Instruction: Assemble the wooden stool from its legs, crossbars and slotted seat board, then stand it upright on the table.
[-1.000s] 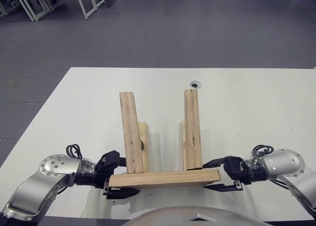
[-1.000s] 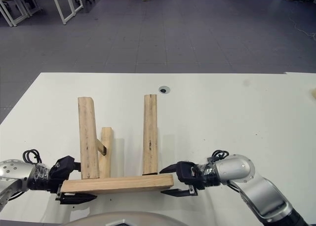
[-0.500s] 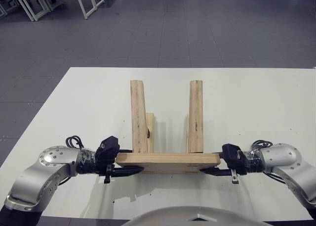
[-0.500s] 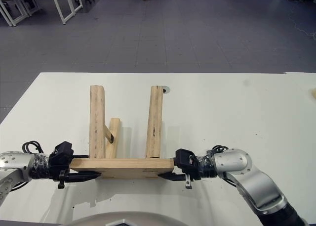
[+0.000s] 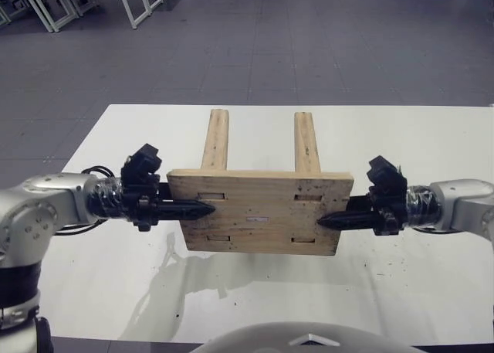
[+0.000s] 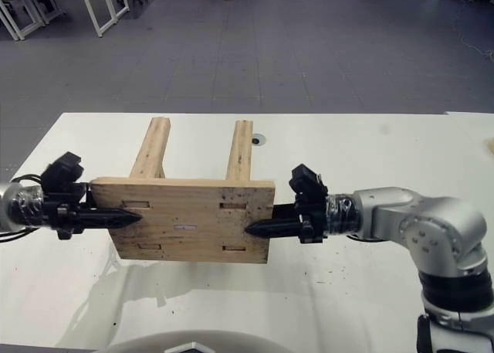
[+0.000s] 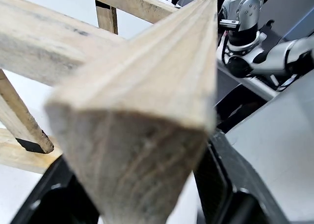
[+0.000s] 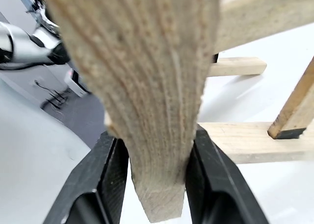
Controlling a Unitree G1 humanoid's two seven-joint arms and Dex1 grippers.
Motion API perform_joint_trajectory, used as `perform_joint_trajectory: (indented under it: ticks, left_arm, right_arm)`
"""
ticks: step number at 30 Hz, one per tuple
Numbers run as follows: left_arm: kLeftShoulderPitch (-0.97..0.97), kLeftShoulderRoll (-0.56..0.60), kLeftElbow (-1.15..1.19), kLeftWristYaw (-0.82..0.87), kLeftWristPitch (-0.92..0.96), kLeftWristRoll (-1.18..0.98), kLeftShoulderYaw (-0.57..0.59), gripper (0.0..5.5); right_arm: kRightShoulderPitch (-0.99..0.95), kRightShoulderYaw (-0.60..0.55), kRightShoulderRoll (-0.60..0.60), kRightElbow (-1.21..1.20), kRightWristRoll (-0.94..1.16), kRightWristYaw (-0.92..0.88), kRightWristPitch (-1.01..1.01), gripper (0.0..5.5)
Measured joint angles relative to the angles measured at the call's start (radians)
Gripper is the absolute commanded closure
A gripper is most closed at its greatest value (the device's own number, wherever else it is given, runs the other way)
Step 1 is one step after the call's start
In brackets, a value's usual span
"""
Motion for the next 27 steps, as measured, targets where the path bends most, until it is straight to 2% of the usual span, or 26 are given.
perform_joint_trajectory:
  ticks: [4, 7, 11, 15, 20, 25, 27]
  left_arm:
    - [-0.130, -0.012, 0.159, 0.032, 0.223, -0.157, -0.004, 3.29]
    - [-0.248, -0.015, 0.303, 0.059, 0.362, -0.322, -0.136, 3.29]
    - [-0.459, -0.039, 0.530, 0.194, 0.404, -0.500, -0.293, 2.64]
    - [-0.588, -0.113, 0.778, 0.345, 0.405, -0.581, -0.391, 1.95]
    - [-0.677, -0.254, 1.041, 0.498, 0.406, -0.533, -0.353, 0.91]
    - [-0.733, -0.255, 1.178, 0.505, 0.407, -0.437, -0.274, 0.04]
    - [-0.732, -0.235, 1.171, 0.468, 0.407, -0.422, -0.281, 0.00]
  right_arm:
    - [-0.066, 0.032, -0.033, 0.183, 0.385, -0.189, 0.064, 4.13]
    - [-0.211, 0.159, -0.091, 0.416, 0.669, -0.298, 0.112, 4.13]
    - [-0.444, 0.278, -0.083, 0.800, 0.730, -0.306, 0.271, 4.13]
    - [-0.555, 0.352, -0.039, 1.044, 0.728, -0.315, 0.338, 4.13]
    - [-0.625, 0.392, 0.048, 1.291, 0.738, -0.377, 0.348, 2.89]
    - [-0.664, 0.335, 0.041, 1.421, 0.690, -0.398, 0.353, 1.85]
    - [-0.656, 0.312, 0.023, 1.420, 0.677, -0.398, 0.353, 1.47]
